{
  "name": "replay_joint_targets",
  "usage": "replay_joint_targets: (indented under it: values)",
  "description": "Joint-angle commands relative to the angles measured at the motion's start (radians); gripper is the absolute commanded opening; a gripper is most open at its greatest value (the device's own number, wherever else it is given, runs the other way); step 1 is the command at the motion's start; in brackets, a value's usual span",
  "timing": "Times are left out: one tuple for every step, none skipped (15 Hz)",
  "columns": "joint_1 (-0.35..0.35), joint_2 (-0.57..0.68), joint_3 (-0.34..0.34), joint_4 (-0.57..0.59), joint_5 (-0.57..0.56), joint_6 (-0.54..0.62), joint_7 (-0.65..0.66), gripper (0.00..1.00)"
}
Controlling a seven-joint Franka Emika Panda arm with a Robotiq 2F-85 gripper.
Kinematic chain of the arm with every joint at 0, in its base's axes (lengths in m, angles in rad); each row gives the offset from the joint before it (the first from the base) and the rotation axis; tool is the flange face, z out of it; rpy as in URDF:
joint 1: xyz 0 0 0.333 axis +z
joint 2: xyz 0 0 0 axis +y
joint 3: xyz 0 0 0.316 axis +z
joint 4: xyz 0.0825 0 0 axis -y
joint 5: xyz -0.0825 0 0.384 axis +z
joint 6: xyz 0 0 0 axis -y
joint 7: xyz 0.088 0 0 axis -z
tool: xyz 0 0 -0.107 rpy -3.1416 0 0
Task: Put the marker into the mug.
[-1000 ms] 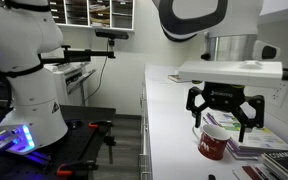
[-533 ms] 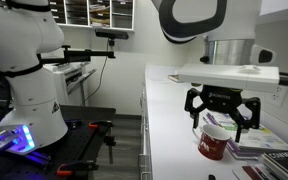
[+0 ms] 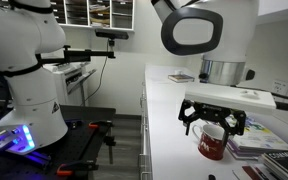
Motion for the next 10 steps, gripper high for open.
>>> replay_joint_targets:
  values:
    - [-0.042,0.07,0.049,0.04,0.044,0.033,-0.091,1.0]
    - [-0.041,0.096,0.05,0.05,0.026,0.042,-0.078,1.0]
    - [-0.05,0.117,0.06,0.055,0.027,0.057,-0.088,1.0]
    - [-0.051,0.137,0.058,0.059,0.007,0.073,-0.072,1.0]
    - [-0.045,0.159,0.049,0.062,-0.027,0.1,-0.045,1.0]
    - [-0.049,0.177,0.046,0.065,-0.049,0.116,-0.043,1.0]
    - [-0.044,0.202,0.032,0.07,-0.088,0.143,-0.027,1.0]
    - [-0.046,0.222,0.025,0.076,-0.117,0.162,-0.016,0.99]
    - [-0.04,0.244,0.005,0.086,-0.155,0.175,0.015,0.96]
    - [-0.051,0.265,0.005,0.1,-0.171,0.182,0.02,0.86]
